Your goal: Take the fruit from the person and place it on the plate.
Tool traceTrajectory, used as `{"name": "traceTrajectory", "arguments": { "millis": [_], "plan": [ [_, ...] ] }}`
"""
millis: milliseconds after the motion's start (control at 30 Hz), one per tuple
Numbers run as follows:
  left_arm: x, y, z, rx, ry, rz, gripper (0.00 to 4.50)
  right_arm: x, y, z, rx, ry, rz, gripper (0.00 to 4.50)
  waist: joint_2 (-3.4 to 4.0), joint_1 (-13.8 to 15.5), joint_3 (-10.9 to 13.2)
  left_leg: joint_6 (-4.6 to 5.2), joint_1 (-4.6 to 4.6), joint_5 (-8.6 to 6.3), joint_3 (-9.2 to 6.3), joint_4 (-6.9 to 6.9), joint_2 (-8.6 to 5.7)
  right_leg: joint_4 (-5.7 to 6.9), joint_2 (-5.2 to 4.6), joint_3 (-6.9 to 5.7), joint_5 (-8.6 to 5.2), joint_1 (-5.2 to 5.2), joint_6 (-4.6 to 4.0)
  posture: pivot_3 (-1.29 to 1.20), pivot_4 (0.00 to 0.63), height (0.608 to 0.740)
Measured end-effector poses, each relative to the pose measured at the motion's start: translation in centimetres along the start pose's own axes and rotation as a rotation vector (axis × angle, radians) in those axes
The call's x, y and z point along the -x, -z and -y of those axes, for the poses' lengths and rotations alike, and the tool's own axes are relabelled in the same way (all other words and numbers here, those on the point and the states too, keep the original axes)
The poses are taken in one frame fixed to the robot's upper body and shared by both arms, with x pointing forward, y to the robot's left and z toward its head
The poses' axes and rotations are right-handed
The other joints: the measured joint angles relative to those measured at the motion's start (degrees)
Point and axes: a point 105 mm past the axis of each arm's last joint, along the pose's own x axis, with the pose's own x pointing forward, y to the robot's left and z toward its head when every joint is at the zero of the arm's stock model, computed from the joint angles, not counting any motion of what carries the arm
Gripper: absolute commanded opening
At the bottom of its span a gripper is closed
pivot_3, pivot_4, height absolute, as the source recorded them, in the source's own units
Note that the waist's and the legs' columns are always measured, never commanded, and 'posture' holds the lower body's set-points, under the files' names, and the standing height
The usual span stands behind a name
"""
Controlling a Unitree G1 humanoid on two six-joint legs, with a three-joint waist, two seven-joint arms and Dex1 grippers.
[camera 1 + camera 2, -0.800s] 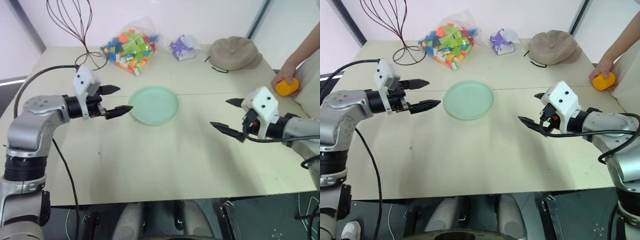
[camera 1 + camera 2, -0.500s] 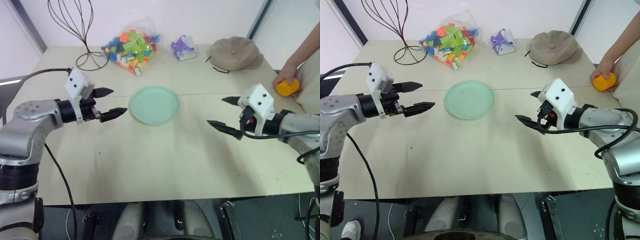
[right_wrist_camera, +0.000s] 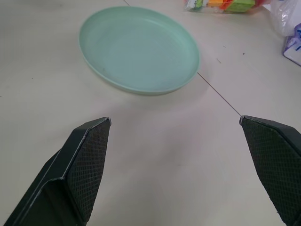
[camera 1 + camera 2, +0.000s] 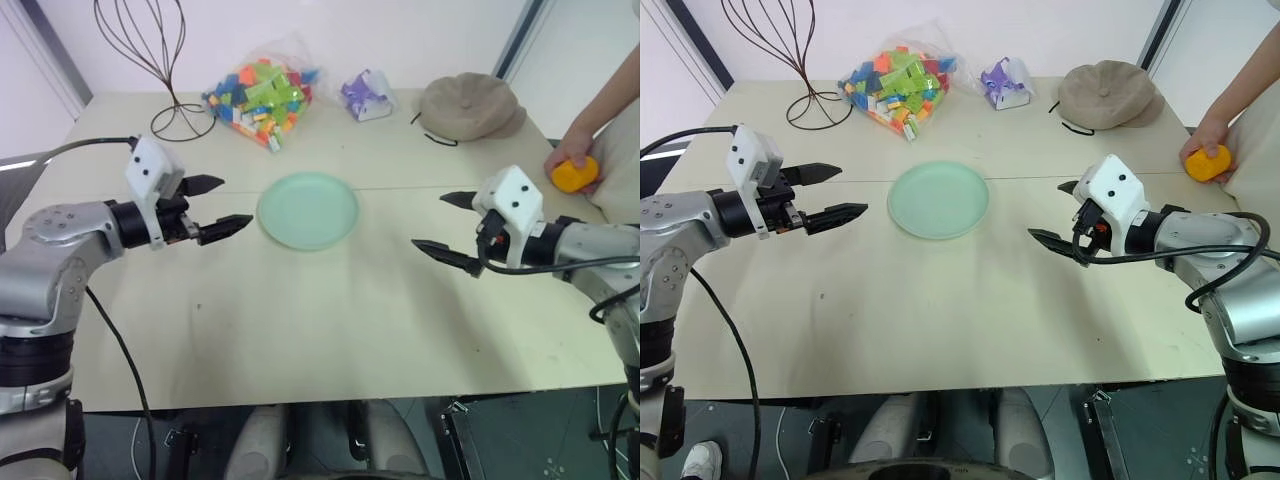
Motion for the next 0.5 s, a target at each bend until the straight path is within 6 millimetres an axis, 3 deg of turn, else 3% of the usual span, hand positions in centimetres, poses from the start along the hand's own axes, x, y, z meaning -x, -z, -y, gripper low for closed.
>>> {"name": "traceTrajectory", "arguments": {
  "millis": [500],
  "plan": [
    [-0.03, 0.13, 0.06, 0.002, 0.002, -0.003, 4.46, 0.02, 0.01, 0.08, 0.008, -0.003, 0.004, 4.50, 0.00, -0.01, 0.00, 0.00, 0.00, 0.00, 0.00, 0.00, 0.00, -0.03, 0.00, 0.00, -0.01, 0.00, -0.01, 0.00, 0.150, 0.740]
  ]
}}
